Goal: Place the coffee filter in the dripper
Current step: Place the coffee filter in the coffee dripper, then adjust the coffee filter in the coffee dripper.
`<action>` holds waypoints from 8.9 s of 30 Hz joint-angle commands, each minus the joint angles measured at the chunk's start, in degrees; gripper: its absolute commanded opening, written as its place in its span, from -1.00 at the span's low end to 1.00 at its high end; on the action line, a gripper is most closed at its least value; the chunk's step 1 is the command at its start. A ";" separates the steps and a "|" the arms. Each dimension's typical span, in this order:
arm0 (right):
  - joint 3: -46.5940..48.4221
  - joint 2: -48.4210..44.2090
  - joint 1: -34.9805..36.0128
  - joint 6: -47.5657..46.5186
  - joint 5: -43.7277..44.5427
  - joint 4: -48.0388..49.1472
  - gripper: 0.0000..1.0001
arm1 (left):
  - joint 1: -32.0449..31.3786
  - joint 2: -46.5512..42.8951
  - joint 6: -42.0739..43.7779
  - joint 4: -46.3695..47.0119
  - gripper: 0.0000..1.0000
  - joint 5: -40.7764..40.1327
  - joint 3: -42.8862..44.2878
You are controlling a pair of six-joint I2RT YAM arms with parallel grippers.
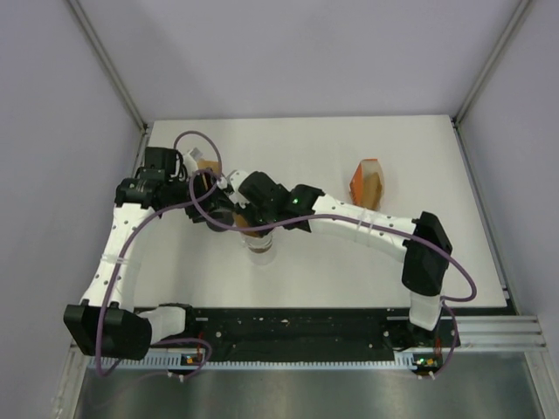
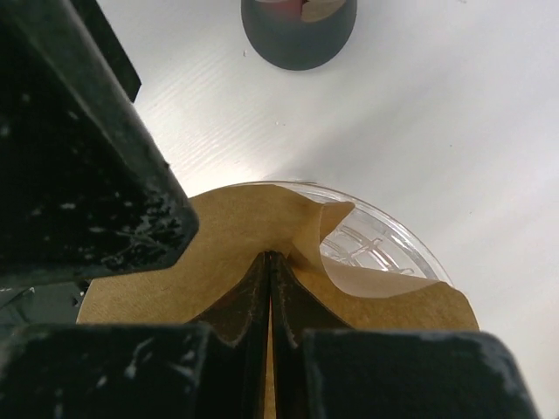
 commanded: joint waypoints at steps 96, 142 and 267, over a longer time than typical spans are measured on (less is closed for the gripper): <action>16.72 -7.81 -6.97 -5.54 1.98 -7.72 -0.43 | 0.77 -0.19 7.16 1.77 0.11 0.31 5.71; -23.80 -41.30 -35.89 1.41 3.05 -0.78 0.95 | -2.04 15.01 36.26 9.42 -1.00 -20.43 11.00; 49.06 32.08 -10.23 -13.53 -23.68 2.56 -0.38 | 10.70 4.47 26.68 25.15 -0.31 -12.00 -3.34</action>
